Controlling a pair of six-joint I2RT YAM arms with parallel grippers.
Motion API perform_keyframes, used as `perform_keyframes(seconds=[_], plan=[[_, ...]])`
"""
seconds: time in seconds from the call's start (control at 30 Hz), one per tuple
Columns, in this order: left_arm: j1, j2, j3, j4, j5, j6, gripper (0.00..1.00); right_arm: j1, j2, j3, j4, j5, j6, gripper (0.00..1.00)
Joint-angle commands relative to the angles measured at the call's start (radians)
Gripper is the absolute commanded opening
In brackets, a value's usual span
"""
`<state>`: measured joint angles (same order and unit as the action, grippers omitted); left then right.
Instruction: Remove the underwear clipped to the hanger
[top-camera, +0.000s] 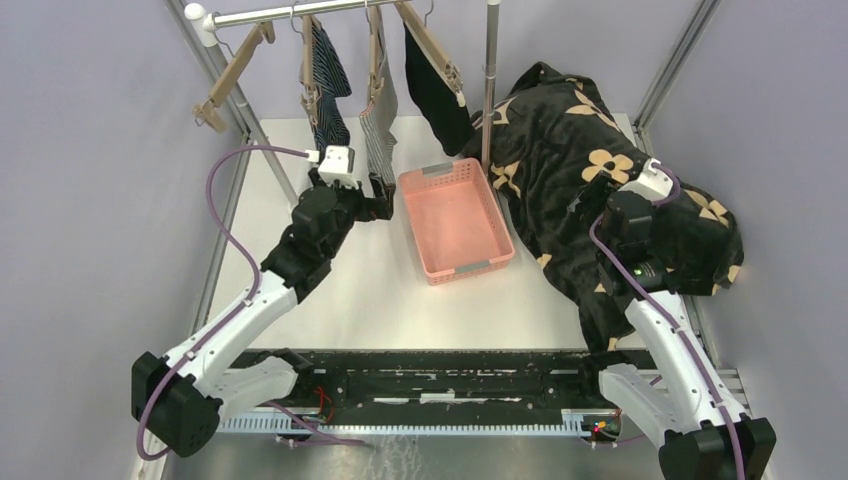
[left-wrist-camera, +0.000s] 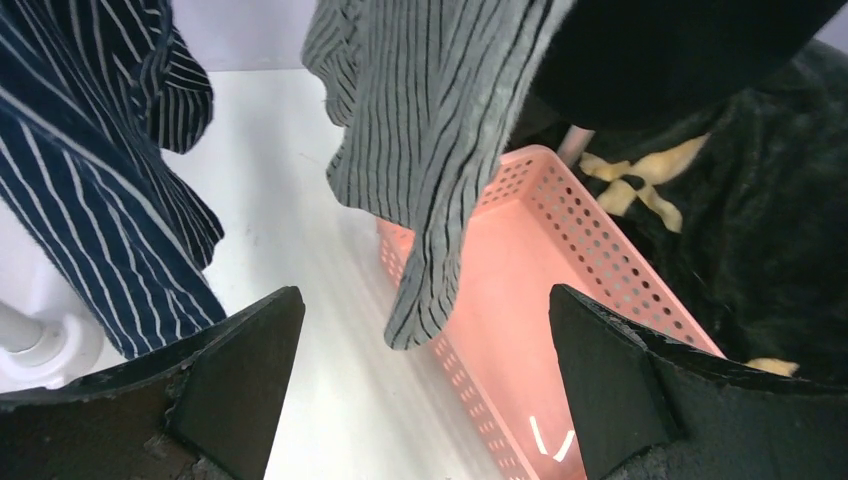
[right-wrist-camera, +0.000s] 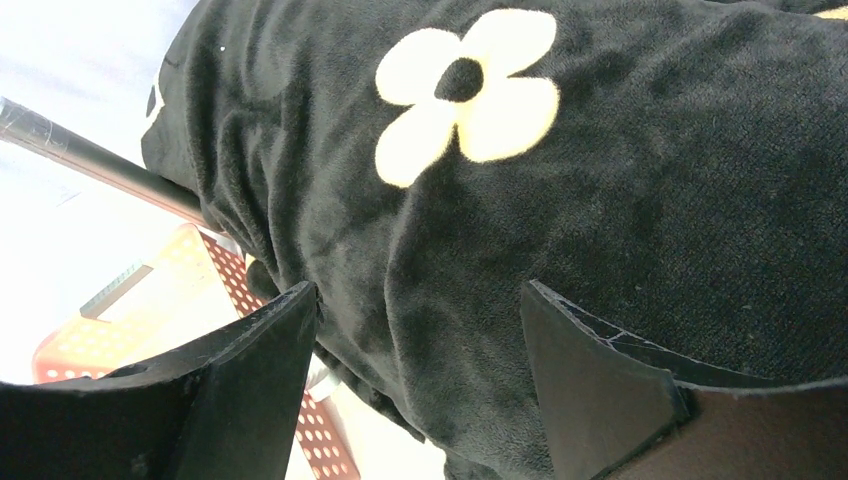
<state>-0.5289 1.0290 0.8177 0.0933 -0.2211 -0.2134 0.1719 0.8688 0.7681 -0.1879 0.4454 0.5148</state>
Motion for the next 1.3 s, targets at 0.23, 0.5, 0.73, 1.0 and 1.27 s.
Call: perform_keyframes(seconds=[0.23,0.5,0.73,1.0,1.27], plan=[[-0.06,-0.004,0.292,-0.174,-0.086,0.111,0.99,0.002,0.009,0.039,0.041,0.0,0.0,0.83],[-0.072,-0.014,0.5,-0.326,-0.044,0.086,0.99,0.001,0.019,0.053,0.044,-0.01,0.001,0.83],[-0.072,0.052,0.776,-0.478,-0.076,0.116,0.99,0.002,0.021,0.059,0.042,-0.023,0.001,0.83],[-0.072,0.312,1.266,-0.783,-0.248,0.214,0.89,0.002,0.04,0.074,0.047,-0.061,-0.001,0.83],[-0.071,0.477,1.501,-0.961,-0.349,0.256,0.81,0.001,0.061,0.07,0.052,-0.091,0.0,0.83]])
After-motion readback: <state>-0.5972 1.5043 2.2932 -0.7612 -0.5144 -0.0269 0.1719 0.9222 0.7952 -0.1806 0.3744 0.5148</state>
